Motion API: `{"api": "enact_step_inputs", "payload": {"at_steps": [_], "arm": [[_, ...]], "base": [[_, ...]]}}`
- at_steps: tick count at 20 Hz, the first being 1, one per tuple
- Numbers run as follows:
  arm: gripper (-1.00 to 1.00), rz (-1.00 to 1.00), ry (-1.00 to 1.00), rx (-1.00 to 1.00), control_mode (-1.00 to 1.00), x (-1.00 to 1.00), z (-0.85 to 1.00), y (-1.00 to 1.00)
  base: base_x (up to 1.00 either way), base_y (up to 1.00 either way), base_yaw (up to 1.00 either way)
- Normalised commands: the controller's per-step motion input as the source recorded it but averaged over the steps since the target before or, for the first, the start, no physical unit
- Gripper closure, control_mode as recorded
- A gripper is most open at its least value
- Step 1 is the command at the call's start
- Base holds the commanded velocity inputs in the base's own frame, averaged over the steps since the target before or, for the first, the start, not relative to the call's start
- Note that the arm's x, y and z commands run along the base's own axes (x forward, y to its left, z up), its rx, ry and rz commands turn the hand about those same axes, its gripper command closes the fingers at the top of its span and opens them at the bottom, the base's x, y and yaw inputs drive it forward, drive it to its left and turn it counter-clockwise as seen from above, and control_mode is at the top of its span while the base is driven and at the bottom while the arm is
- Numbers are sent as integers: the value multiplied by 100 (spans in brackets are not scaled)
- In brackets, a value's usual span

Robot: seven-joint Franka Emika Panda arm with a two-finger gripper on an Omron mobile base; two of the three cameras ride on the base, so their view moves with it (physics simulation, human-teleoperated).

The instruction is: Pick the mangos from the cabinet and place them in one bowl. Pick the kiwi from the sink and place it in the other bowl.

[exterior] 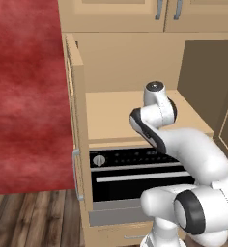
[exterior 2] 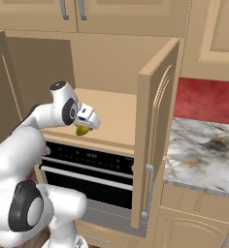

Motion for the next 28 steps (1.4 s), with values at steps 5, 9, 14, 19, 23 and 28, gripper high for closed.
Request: {"api": "enact_step_inputs", "payload": {"at_steps": [5, 9, 14, 19, 23, 28], "arm": [[100, -3, 8, 9, -100, -53, 39, -9], [100, 0, 5, 5, -100, -73, 13, 3], [100, 2, 1, 0, -100, -73, 4, 14], [100, 3, 1, 1, -100, -73, 9, 6], [100, 7, 9, 6, -100, -74, 18, 0], [100, 7, 11, 4, -100, -50, 22, 0]], "base": [[0, 0, 0], [0, 0, 0], [0, 0, 0], [0, 0, 0], [0, 0, 0], [0, 0, 0]]}}
